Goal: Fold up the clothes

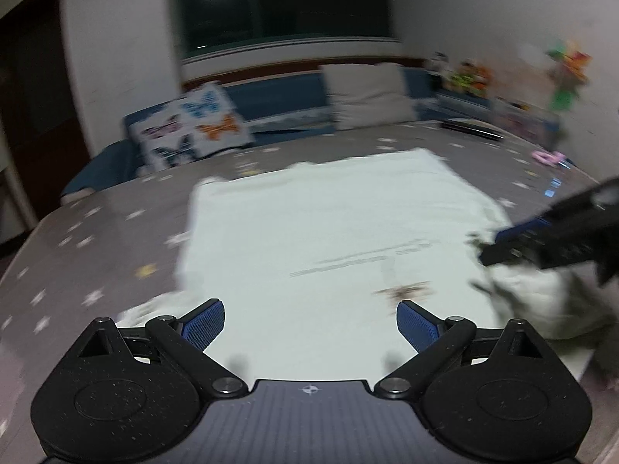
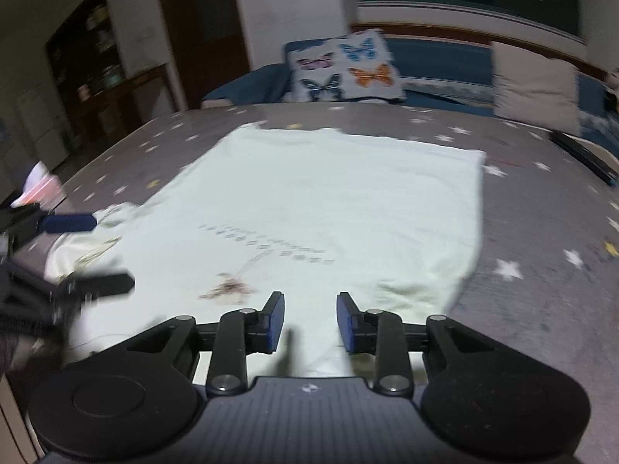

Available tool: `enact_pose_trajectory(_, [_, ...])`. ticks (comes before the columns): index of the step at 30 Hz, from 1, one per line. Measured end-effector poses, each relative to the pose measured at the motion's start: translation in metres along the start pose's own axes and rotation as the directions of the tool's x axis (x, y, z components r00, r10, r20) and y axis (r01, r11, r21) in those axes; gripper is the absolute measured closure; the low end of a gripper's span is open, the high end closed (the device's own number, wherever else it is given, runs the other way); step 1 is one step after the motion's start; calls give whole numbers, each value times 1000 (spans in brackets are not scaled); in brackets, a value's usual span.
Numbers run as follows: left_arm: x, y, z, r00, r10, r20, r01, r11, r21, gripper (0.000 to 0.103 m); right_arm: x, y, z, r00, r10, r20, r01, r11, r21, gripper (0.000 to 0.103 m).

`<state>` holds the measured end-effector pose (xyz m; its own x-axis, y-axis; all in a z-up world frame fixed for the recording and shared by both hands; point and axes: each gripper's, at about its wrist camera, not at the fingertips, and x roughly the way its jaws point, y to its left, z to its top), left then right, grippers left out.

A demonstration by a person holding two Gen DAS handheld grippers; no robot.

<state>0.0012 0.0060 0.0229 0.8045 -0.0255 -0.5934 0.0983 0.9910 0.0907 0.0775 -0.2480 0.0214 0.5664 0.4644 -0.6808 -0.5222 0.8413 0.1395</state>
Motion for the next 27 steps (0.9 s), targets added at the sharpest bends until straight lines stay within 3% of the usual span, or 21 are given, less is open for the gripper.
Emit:
enact_pose_trajectory(5, [-19, 54, -18, 994, 109, -14, -109, 988, -110, 15, 18, 42, 14, 997, 72, -27, -74, 993, -89, 72])
enact_pose_trajectory(10, [-27, 107, -39, 976, 207, -65, -216, 947, -236, 20, 44, 79, 33, 992, 116, -54, -123, 979, -160, 72])
enact_pose_trajectory(16, [-28, 143, -55, 974, 201, -105, -225, 917, -330, 33, 82, 114, 59, 989, 136, -60, -145, 971, -192, 72])
enact_pose_trajectory(23, [-20, 157, -64, 990, 103, -98, -133, 916, -379, 75, 125, 144, 83, 989, 135, -64, -146, 967, -211, 72])
enact_pose_trajectory(27, [-22, 160, -67, 993, 86, -84, -112, 914, -391, 97, 145, 152, 92, 991, 120, -62, -131, 971, -199, 72])
